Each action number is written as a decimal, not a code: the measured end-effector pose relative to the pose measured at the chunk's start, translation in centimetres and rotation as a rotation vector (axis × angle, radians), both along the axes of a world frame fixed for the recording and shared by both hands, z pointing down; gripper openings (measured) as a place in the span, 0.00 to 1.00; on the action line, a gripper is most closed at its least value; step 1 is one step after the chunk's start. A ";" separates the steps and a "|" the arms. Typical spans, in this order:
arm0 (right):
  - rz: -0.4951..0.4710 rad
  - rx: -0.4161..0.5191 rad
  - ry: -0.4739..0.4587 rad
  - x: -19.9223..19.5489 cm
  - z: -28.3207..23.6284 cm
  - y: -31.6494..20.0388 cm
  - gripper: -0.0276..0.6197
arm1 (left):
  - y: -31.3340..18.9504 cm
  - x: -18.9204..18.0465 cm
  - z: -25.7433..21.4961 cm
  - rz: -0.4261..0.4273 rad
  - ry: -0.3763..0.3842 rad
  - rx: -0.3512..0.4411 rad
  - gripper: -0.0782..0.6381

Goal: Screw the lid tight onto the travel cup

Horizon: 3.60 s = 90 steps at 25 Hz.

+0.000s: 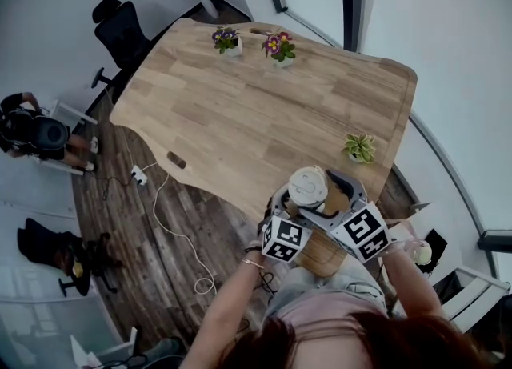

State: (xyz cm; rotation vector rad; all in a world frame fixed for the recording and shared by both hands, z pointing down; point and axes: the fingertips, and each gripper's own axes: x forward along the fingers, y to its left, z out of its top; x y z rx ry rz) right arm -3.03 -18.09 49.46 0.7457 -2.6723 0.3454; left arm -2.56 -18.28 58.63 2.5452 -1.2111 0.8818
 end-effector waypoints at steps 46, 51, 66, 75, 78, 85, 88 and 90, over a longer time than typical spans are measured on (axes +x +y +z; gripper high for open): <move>-0.132 0.077 0.065 0.3 -1.2 -0.1 0.65 | 0.7 1.7 0.0 0.192 -0.027 -0.026 0.60; 0.104 0.116 0.036 0.5 -1.2 -1.0 0.63 | -0.3 1.6 -0.1 -0.016 -0.023 -0.007 0.60; -0.084 0.084 0.098 1.1 -0.2 0.2 0.64 | 0.1 1.6 0.0 0.133 -0.033 -0.033 0.60; 0.021 0.013 -0.010 1.4 -0.8 0.3 0.64 | 0.0 1.7 0.2 0.044 -0.023 -0.020 0.60; -0.091 -0.013 0.000 1.8 -0.8 0.7 0.64 | 0.6 1.6 0.2 0.163 -0.032 -0.038 0.60; -0.157 0.011 0.020 1.0 -0.2 1.0 0.63 | 1.3 1.7 0.0 0.187 -0.060 -0.043 0.60; 0.006 0.033 -0.007 1.0 -0.2 0.4 0.63 | 0.7 1.5 -0.1 0.022 -0.041 -0.023 0.60; 0.046 0.032 -0.023 1.0 0.0 0.4 0.63 | 0.6 1.4 -0.1 -0.048 -0.029 -0.017 0.60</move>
